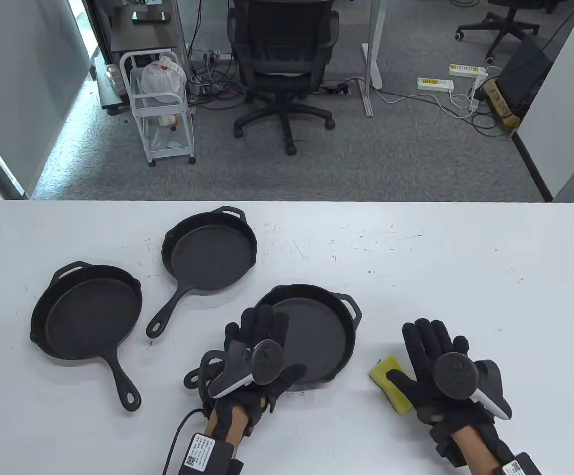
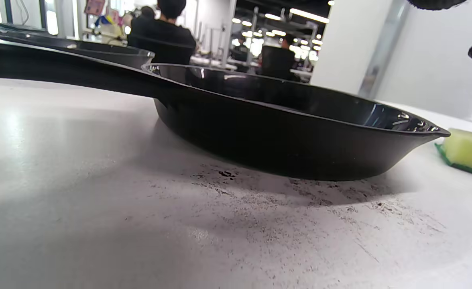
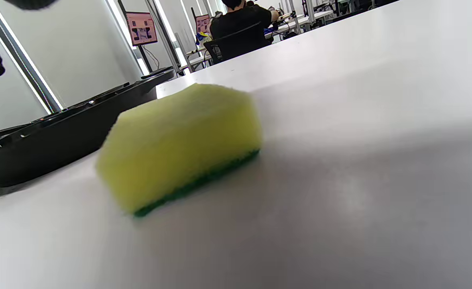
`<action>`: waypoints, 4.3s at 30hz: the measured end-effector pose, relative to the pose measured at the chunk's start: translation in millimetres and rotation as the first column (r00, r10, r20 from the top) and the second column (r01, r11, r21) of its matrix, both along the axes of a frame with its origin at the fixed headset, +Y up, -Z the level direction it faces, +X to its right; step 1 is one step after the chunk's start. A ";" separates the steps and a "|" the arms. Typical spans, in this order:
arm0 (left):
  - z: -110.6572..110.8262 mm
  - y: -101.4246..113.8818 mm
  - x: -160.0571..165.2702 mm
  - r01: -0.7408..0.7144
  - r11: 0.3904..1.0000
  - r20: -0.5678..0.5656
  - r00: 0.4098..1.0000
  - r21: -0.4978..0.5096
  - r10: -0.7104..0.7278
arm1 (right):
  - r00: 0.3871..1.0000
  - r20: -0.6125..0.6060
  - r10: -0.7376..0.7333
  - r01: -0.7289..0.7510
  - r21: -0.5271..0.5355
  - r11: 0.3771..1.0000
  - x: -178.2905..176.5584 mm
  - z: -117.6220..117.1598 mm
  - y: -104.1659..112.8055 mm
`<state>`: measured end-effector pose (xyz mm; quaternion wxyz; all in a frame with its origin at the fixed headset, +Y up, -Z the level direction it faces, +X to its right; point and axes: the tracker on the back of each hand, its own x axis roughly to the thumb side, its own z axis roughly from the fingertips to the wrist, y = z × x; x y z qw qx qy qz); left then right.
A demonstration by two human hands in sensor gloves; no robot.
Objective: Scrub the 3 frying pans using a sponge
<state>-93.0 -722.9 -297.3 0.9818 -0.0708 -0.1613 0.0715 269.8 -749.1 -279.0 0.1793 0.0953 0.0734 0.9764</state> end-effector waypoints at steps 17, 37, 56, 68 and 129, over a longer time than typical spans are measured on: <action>1.1 4.2 -0.5 0.008 1.000 0.001 1.000 0.005 -0.008 | 0.987 -0.074 0.140 -0.150 -0.153 0.977 -22.1 2.8 -11.8; -16.1 2.1 -69.0 0.049 0.988 -0.234 0.969 -0.146 -0.082 | 0.991 0.019 0.136 -0.137 0.103 0.985 -22.3 19.6 18.1; -4.4 33.6 -60.4 -0.169 0.862 -0.370 0.852 0.477 0.372 | 0.996 0.033 0.088 -0.093 0.163 0.982 -19.1 24.5 22.8; 20.9 41.7 -2.2 -0.071 0.902 -0.185 0.969 0.427 0.164 | 0.998 0.032 0.053 -0.060 0.339 0.939 -23.1 50.9 49.6; 27.9 30.1 30.6 -0.098 0.924 -0.077 0.988 0.370 0.136 | 0.932 -0.092 0.350 -0.341 0.104 0.934 -65.5 -34.6 42.5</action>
